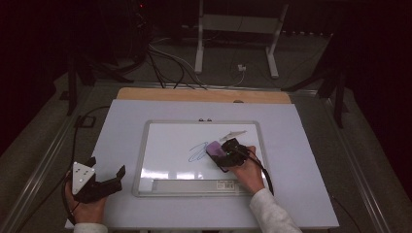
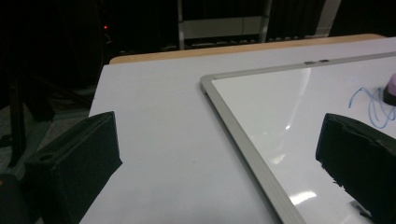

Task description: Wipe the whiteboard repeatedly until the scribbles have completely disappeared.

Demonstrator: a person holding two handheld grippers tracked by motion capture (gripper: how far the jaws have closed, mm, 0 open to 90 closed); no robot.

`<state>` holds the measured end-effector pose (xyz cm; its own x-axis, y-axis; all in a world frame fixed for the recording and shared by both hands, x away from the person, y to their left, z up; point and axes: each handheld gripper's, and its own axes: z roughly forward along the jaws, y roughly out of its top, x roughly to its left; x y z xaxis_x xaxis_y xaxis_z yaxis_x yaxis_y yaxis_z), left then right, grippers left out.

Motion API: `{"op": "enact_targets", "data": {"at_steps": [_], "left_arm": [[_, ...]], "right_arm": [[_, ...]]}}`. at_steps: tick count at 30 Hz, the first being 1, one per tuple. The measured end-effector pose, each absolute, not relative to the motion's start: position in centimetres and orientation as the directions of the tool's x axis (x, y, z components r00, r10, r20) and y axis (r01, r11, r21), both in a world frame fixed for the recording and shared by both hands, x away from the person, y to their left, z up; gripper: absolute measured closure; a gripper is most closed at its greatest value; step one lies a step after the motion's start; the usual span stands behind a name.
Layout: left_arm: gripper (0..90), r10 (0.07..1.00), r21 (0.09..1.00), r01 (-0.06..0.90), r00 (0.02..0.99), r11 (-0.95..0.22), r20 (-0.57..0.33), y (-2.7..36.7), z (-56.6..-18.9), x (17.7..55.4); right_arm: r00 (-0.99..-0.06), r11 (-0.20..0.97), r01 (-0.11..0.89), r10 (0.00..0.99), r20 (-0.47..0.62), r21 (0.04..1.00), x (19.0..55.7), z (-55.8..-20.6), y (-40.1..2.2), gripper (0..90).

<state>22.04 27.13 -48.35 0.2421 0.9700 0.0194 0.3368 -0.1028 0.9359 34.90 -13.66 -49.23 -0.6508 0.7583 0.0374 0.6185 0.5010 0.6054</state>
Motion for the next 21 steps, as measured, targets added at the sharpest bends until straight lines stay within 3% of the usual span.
{"op": "enact_targets", "data": {"at_steps": [4, 7, 11, 16, 21], "left_arm": [[0.6, 0.973, 0.938, 0.332, 0.229, -0.101, 0.024, 27.2, -48.3, 21.9], [0.6, 0.975, 0.938, 0.335, 0.221, -0.090, 0.015, 27.3, -48.4, 21.9], [0.5, 0.974, 0.937, 0.336, 0.225, -0.092, 0.015, 27.3, -48.4, 22.0], [0.6, 0.974, 0.937, 0.338, 0.225, -0.089, 0.012, 27.3, -48.4, 22.0], [0.6, 0.976, 0.938, 0.336, 0.219, -0.083, 0.008, 27.4, -48.4, 21.8]], "right_arm": [[-0.680, 0.540, 0.593, 0.733, 0.013, 0.597, 34.7, -49.1, -12.7, 41.3], [-0.619, 0.507, 0.624, 0.785, -0.021, 0.595, 35.8, -49.1, -13.4, 41.3], [-0.551, 0.431, 0.678, 0.834, 0.024, 0.595, 37.2, -49.2, -14.3, 41.3], [-0.641, 0.500, 0.629, 0.766, 0.035, 0.595, 36.1, -49.2, -12.8, 41.2], [-0.623, 0.491, 0.638, 0.782, 0.022, 0.594, 36.7, -49.2, -13.0, 41.3]]}}
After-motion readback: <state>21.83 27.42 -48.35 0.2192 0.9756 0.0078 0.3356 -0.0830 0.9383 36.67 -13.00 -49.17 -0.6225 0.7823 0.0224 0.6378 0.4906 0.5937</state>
